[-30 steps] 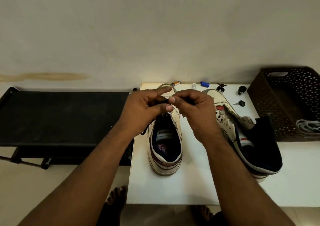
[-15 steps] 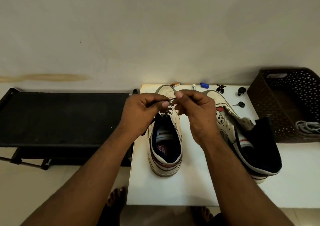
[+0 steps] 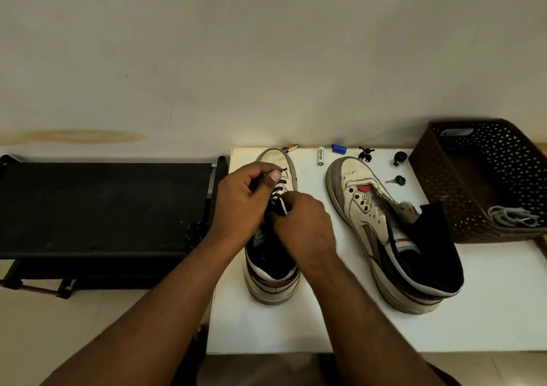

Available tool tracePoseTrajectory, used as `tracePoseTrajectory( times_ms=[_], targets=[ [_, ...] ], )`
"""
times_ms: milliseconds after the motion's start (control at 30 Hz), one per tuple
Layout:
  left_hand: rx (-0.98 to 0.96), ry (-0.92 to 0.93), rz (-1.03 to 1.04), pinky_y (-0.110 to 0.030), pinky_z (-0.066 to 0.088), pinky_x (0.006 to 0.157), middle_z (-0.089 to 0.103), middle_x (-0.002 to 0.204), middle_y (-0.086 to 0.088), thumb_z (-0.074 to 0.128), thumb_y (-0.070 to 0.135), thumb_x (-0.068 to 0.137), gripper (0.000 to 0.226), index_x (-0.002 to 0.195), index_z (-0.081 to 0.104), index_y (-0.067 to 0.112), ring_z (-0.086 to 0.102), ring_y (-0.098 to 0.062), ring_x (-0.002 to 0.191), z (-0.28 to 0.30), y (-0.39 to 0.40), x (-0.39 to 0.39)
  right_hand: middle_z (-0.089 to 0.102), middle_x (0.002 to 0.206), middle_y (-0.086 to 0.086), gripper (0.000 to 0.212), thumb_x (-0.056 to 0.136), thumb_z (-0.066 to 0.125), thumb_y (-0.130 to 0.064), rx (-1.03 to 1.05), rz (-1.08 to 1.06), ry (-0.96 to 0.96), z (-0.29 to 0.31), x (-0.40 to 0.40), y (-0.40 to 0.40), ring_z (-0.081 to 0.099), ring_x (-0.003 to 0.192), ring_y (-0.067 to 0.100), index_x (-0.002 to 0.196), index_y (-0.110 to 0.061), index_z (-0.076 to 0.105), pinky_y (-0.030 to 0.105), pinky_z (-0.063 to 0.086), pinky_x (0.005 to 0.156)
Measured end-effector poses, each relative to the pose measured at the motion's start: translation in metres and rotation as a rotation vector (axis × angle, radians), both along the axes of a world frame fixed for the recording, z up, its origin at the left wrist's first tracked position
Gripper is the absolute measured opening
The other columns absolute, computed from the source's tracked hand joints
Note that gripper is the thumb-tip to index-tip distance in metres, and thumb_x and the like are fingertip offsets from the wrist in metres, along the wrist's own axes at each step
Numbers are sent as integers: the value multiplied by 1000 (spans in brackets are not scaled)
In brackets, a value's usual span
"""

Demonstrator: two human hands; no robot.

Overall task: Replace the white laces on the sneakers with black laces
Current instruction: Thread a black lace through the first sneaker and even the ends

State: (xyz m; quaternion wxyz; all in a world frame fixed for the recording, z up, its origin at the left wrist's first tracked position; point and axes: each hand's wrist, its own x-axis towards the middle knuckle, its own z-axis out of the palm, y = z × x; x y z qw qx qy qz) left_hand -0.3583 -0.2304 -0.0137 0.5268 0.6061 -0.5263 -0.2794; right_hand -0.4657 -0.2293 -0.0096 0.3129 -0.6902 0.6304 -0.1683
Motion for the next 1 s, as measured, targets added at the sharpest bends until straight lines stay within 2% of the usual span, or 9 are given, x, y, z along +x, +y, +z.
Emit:
tracePoseTrajectory(
  times_ms=[67, 133, 200, 300, 433, 600, 733, 833, 1000],
  targets=[
    [12, -140, 4, -6, 45, 77, 71, 92, 7, 65, 12, 90, 13, 100, 74, 13, 64, 4, 87, -3, 0, 3, 63, 81, 1, 17, 87, 59, -29, -9, -67, 5, -9, -1, -9, 61, 78, 25, 78, -16, 54, 29, 45, 67],
    [69, -281, -23, -3, 41, 75, 70, 94, 3, 68, 13, 87, 13, 98, 76, 13, 60, 4, 83, -4, -1, 9, 67, 73, 2, 18, 82, 65, -30, 54, -153, -152, -14, -8, -18, 64, 73, 25, 77, -12, 65, 37, 56, 70],
    [153, -449, -95, -9, 38, 72, 67, 94, 2, 69, 16, 86, 13, 97, 77, 15, 53, -2, 82, -4, -4, 14, 69, 68, 5, 15, 75, 71, -28, 154, -234, -337, -14, -15, -24, 68, 70, 26, 71, -13, 70, 46, 59, 68],
    [240, -611, -178, -20, 37, 76, 60, 96, 1, 69, 18, 85, 16, 100, 77, 18, 52, -10, 89, 0, -5, 16, 71, 72, 8, 7, 75, 73, -16, 259, -296, -481, -14, -18, -27, 70, 74, 26, 69, -14, 71, 48, 59, 69],
    [283, -728, -178, -27, 45, 80, 60, 101, -2, 65, 20, 88, 18, 102, 76, 18, 57, -17, 94, 8, 0, 9, 71, 78, 13, 8, 77, 71, -6, 339, -339, -587, -9, -19, -27, 70, 79, 28, 72, -11, 70, 39, 58, 70],
    [319, -853, -182, -35, 49, 87, 59, 106, -2, 57, 27, 93, 23, 107, 74, 20, 58, -18, 97, 13, 2, 3, 71, 79, 16, 5, 79, 68, -6, 354, -297, -604, -5, -21, -26, 68, 73, 25, 81, -3, 71, 32, 56, 63],
    [333, -948, -168, -35, 45, 94, 60, 115, 2, 52, 33, 97, 26, 114, 70, 27, 57, -17, 105, 15, 3, -3, 71, 85, 16, 19, 82, 68, -21, 409, -272, -649, -6, -24, -29, 71, 79, 28, 86, -3, 71, 39, 58, 71],
    [372, -1000, -171, -36, 36, 100, 59, 119, 6, 51, 36, 97, 27, 119, 66, 35, 53, -15, 114, 13, 2, -3, 73, 86, 10, 33, 92, 58, -36, 541, -288, -716, -5, -30, -34, 71, 78, 25, 92, -5, 70, 34, 57, 69],
    [435, -987, -96, -35, 32, 100, 68, 109, 5, 54, 34, 96, 22, 112, 70, 32, 57, -18, 109, 9, -2, -6, 69, 83, 11, 17, 91, 58, -10, 530, -229, -661, -14, -29, -34, 64, 72, 20, 94, 1, 71, 25, 53, 58]
  ],
)
